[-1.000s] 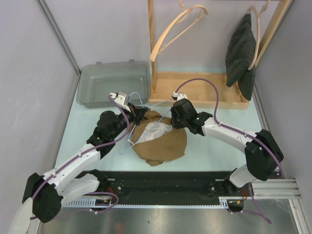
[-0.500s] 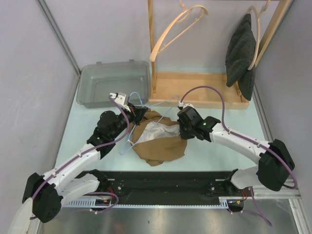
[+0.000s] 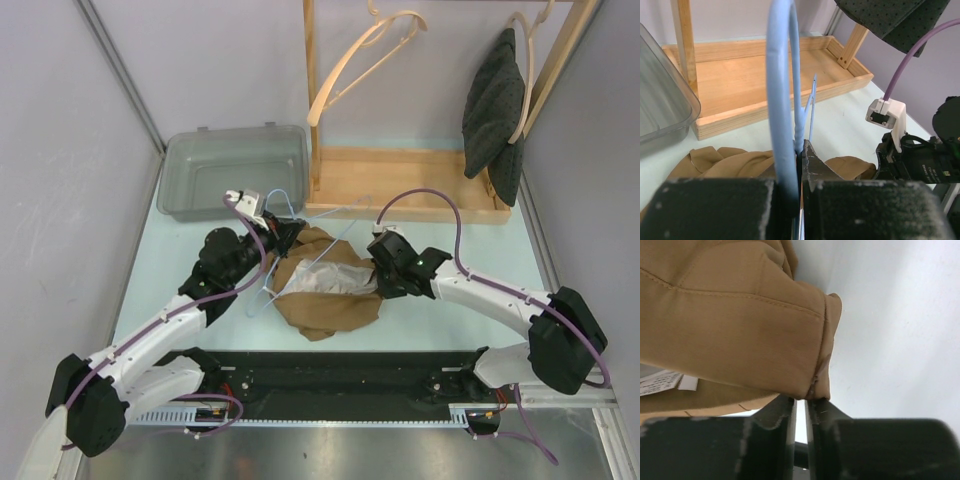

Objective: Place the skirt on the hanger

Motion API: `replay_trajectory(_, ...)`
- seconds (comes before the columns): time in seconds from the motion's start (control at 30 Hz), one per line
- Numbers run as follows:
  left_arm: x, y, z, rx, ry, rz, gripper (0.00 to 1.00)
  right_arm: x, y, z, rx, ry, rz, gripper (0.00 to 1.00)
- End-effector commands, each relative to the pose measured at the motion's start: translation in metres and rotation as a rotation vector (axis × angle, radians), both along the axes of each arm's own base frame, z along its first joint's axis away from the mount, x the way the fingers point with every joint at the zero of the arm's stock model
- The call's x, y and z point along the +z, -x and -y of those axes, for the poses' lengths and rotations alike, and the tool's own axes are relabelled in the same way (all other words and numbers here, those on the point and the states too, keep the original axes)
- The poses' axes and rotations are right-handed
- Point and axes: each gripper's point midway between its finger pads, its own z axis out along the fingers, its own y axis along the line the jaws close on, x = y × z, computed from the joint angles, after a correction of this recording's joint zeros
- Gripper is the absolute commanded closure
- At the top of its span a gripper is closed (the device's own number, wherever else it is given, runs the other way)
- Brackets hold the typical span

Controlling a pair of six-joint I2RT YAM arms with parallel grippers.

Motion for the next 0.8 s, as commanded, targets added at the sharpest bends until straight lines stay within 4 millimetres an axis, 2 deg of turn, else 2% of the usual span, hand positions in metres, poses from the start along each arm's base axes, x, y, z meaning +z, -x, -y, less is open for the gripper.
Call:
replay_trajectory(0.0,0.014,0.011,0.004,-0.042,0.031,0.037,1.0,0.003,-0.012,0.0,-0.047,-0.005,0.058,0.81)
replay_trajectory(0.07,0.014,0.013,0.003,-0.044,0.033,0.038,1.0,0.011,-0.019,-0.007,-0.053,-0.045,0.098,0.73)
replay_trajectory(0.27,0.016,0.014,0.006,-0.056,0.046,0.036,1.0,0.04,-0.034,-0.028,-0.044,-0.171,0.187,0.62)
replay_trajectory(0.37,0.018,0.014,0.008,-0.061,0.048,0.039,1.0,0.043,-0.037,-0.034,-0.035,-0.187,0.19,0.6)
replay_trajectory(0.5,0.016,0.014,0.009,-0.063,0.046,0.035,1.0,0.035,-0.038,-0.035,-0.048,-0.175,0.171,0.58)
replay_trajectory(0.77,0.015,0.013,0.01,-0.06,0.044,0.028,1.0,0.028,-0.049,-0.031,-0.162,-0.169,0.183,0.58)
